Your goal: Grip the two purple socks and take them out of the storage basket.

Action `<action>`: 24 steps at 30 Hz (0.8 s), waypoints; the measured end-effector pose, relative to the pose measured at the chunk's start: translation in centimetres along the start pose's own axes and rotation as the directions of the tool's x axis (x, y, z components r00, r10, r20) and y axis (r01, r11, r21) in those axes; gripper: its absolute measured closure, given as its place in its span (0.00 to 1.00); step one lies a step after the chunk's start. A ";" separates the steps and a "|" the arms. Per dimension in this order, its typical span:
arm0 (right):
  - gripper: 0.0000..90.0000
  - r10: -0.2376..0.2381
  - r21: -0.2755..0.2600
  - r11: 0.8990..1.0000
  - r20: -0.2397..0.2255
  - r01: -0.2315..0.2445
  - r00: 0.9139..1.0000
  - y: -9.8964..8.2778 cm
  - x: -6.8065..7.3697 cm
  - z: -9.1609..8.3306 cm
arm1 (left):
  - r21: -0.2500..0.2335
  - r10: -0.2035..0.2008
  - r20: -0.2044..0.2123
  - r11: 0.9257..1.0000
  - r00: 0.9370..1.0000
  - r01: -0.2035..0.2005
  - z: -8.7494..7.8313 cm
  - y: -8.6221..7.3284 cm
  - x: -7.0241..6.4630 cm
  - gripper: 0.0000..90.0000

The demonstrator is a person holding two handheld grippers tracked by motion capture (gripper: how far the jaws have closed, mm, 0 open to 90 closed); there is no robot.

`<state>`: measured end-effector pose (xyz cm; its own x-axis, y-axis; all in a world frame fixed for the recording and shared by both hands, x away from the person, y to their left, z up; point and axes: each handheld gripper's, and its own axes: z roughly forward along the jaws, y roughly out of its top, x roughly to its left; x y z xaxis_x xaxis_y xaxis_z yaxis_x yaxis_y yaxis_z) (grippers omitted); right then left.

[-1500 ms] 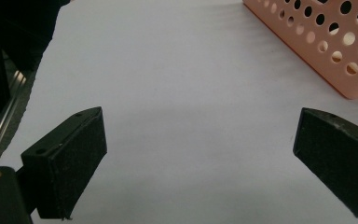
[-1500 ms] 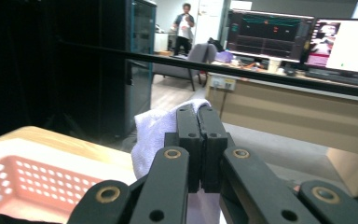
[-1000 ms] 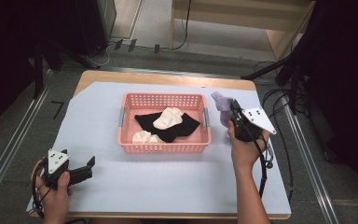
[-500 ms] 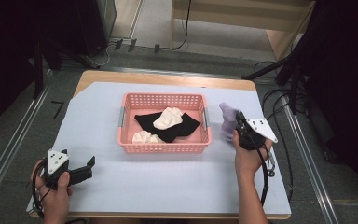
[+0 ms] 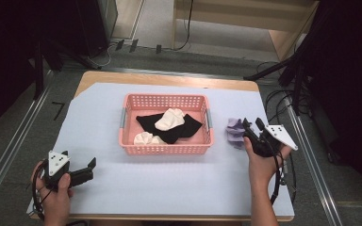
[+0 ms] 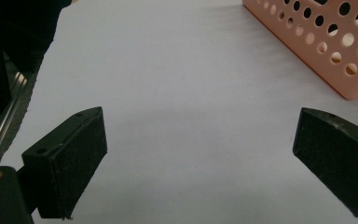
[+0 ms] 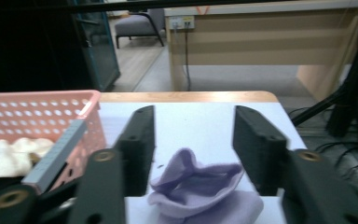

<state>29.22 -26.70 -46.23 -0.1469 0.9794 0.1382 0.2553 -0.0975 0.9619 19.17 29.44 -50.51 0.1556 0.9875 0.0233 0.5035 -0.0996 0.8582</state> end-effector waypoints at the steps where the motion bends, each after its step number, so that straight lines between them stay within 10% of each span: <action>1: 0.49 0.000 0.000 1.000 0.000 0.000 1.000 0.0 0.0 0.0 | 0.000 0.000 0.000 1.000 1.000 0.000 0.0 0.0 0.0 0.04; 6: 0.28 0.023 -0.005 1.000 -0.056 -0.024 0.998 0.0 -1.0 -1.7 | -0.002 0.001 0.000 1.000 1.000 -0.001 0.0 0.0 0.0 0.04; 10: 0.29 0.006 0.006 1.000 0.002 -0.006 1.000 -0.2 -1.7 -2.8 | 0.000 0.002 -0.002 1.000 1.000 -0.002 -0.1 0.0 -0.1 0.04; 24: 0.28 0.035 0.036 0.999 -0.013 -0.034 0.999 -2.0 -3.8 -6.0 | -0.003 0.005 -0.004 1.000 1.000 -0.005 -0.1 0.0 -0.1 0.04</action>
<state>23.55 -31.30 -47.31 -0.1503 0.9731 0.1744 0.2947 -0.1243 0.9475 19.07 29.39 -50.48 0.1548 0.9875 0.0290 0.5006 -0.1038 0.8594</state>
